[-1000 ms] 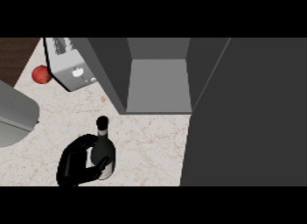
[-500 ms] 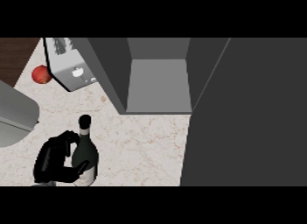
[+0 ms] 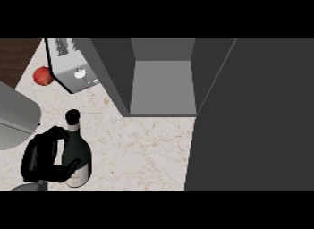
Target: Pick up the wine, place it into the cabinet and close the cabinet
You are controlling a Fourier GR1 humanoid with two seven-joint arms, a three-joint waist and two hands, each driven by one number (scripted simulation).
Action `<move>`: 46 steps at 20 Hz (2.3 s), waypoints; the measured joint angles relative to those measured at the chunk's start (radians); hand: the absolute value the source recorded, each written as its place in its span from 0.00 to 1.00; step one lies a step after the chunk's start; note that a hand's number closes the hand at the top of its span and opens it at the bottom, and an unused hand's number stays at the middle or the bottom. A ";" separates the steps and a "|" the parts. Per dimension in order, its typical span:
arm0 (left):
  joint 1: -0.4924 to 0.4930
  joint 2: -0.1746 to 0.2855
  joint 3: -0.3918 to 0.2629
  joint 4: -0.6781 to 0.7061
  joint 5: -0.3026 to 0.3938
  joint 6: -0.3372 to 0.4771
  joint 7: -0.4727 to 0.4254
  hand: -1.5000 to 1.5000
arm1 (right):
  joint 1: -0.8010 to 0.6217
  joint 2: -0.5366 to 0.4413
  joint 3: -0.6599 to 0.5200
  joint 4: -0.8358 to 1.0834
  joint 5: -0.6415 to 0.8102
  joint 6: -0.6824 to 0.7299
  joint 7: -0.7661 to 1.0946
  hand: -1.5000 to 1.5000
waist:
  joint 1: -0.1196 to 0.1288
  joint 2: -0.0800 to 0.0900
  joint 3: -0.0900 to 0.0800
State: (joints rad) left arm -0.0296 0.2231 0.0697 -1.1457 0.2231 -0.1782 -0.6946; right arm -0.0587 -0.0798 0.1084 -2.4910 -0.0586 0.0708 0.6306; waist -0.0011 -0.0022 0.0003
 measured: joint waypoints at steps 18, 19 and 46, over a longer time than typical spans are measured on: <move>0.046 -0.088 -0.162 -0.640 0.038 0.129 0.526 1.00 | -0.003 0.013 -0.023 0.008 -0.008 0.014 0.003 0.00 | 0.000 0.000 0.000; 0.033 -0.099 -0.178 -0.654 0.034 0.142 0.554 1.00 | -0.006 0.012 -0.027 0.007 -0.010 0.014 0.007 0.00 | -0.001 0.000 0.001; -0.454 -0.222 -0.510 -0.524 -0.073 0.705 0.794 1.00 | 0.011 0.016 -0.045 0.002 -0.026 0.053 0.005 0.00 | -0.009 0.001 0.000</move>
State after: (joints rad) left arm -0.4832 0.0006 -0.4398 -1.6693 0.1503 0.5266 0.0994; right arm -0.0477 -0.0642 0.0632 -2.4887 -0.0842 0.1240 0.6356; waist -0.0105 -0.0011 0.0003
